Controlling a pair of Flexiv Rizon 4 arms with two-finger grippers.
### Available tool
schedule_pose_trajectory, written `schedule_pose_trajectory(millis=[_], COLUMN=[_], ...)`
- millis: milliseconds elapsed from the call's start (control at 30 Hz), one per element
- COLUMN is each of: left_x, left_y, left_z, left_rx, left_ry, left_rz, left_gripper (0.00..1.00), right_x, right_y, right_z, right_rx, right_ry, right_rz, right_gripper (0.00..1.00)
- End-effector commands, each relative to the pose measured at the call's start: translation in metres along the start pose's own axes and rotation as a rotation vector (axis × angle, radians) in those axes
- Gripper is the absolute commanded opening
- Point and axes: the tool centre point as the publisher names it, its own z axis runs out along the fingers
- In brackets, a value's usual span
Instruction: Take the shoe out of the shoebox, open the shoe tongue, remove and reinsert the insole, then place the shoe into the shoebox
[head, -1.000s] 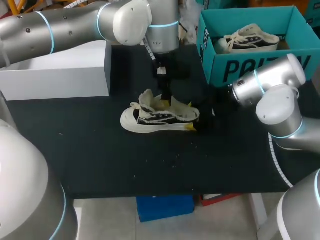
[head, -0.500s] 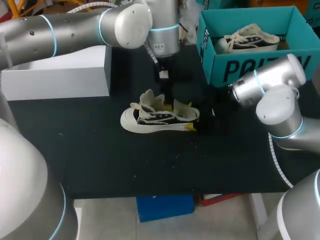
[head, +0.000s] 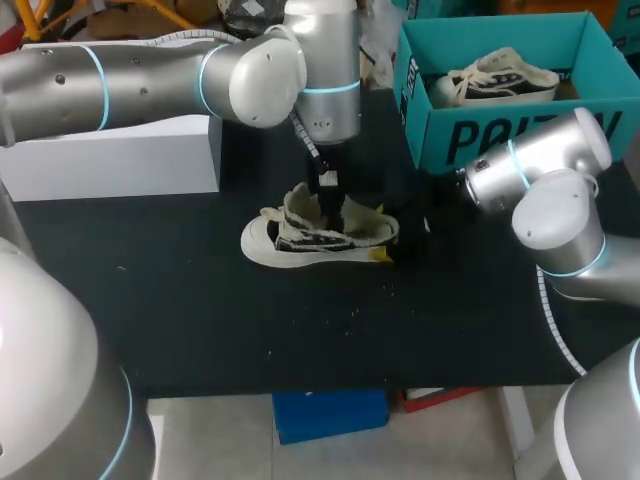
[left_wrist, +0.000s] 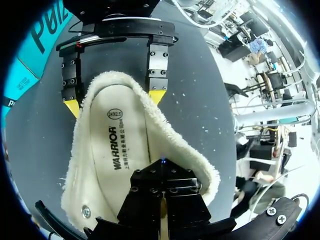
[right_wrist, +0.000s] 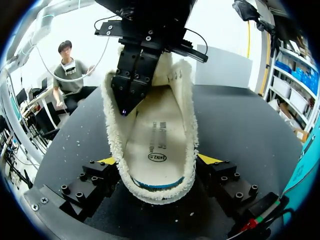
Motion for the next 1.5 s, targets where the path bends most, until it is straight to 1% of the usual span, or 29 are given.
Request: schedule_pose_trajectory(millis=[33,167,300,400,567,800,900,1067,1233,1267,1300,1333,1367,1400,1433,1467,1500], left_x=[0.007,0.007,0.001,-0.003,-0.013,-0.022,-0.024,-0.024,-0.024,-0.024,-0.024,-0.024,-0.024,-0.025,-0.025,-0.026,-0.026], left_y=[0.005,0.009,0.013,0.011,0.006,0.002,0.002,0.002,0.0,-0.001,-0.002,-0.002,-0.002,-0.001,0.001,0.001,0.002], left_z=[0.009,0.011,0.01,0.009,0.014,0.029,0.031,0.026,0.024,0.025,0.026,0.028,0.029,0.031,0.033,0.034,0.035], left_rx=[0.003,0.016,0.032,0.022,0.02,0.049,0.059,0.068,0.068,0.067,0.063,0.061,0.062,0.062,0.061,0.06,0.058], left_ry=[-0.039,-0.075,-0.103,-0.124,-0.116,-0.095,-0.096,-0.127,-0.132,-0.134,-0.135,-0.132,-0.131,-0.131,-0.129,-0.129,-0.131], left_rz=[-0.019,-0.04,-0.046,-0.053,-0.045,-0.037,-0.041,-0.043,-0.029,-0.025,-0.017,-0.003,-0.002,-0.001,0.0,-0.001,-0.003], left_gripper=[0.0,0.0,0.0,0.0,0.0,0.0,0.0,0.0,0.01,0.06,0.13,0.31,0.45,0.46,0.45,0.4,0.38], right_x=[-0.001,-0.001,-0.001,-0.001,-0.001,-0.001,-0.001,-0.001,-0.001,-0.001,-0.001,-0.001,-0.001,-0.001,-0.001,-0.001,-0.001], right_y=[-0.001,-0.001,-0.001,-0.001,-0.001,-0.001,-0.001,-0.001,-0.001,-0.001,-0.001,-0.001,-0.001,-0.001,-0.001,-0.001,-0.001], right_z=[0.002,0.002,0.002,0.002,0.002,0.002,0.002,0.002,0.002,0.002,0.002,0.002,0.002,0.002,0.002,0.002,0.002], right_rx=[0.001,0.001,0.001,0.001,0.001,0.001,0.001,0.001,0.001,0.001,0.001,0.001,0.001,0.001,0.001,0.001,0.001], right_ry=[0.0,0.0,0.0,0.0,0.0,0.0,0.0,0.0,0.0,0.0,0.0,0.0,0.0,0.0,0.0,0.0,0.0], right_rz=[0.002,0.002,0.002,0.002,0.002,0.002,0.002,0.002,0.002,0.002,0.002,0.002,0.002,0.002,0.002,0.002,0.002], right_gripper=[0.0,0.0,0.0,0.0,0.0,0.0,0.0,0.0,0.0,0.0,0.0,0.0,0.0,0.0,0.0,0.0,0.0])
